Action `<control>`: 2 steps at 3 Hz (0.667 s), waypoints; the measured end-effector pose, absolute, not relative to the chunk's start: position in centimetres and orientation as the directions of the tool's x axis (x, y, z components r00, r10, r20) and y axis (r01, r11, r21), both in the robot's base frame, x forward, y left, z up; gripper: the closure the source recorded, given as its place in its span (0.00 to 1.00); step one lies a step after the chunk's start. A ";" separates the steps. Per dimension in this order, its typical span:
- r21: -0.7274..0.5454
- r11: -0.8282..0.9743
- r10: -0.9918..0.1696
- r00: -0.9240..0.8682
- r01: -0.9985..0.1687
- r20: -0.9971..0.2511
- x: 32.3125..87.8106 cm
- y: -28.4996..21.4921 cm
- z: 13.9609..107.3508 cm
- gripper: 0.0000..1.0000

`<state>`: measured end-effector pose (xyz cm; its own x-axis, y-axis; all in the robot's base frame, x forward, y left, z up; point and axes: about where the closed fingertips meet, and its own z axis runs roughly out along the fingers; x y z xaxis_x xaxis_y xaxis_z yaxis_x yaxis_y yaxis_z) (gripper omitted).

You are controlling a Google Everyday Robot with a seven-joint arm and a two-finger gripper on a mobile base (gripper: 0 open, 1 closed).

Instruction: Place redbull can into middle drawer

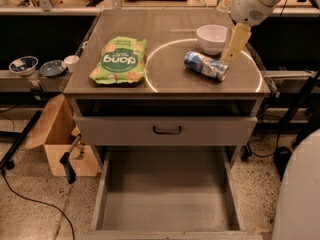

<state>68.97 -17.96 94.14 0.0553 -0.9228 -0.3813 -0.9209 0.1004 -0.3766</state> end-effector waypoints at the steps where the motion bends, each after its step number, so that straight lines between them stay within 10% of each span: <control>1: -0.357 0.107 -0.901 0.061 -0.928 -0.429 69.3 -17.4 92.5 0.00; 2: -0.333 0.102 -0.889 0.064 -0.937 -0.453 70.1 -16.6 90.4 0.00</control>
Offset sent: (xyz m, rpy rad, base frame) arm 0.0175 0.0186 -0.0575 0.1055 0.0595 0.0402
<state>70.11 -16.57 90.36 0.0643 -0.8890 -0.4534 -0.9375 0.1019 -0.3328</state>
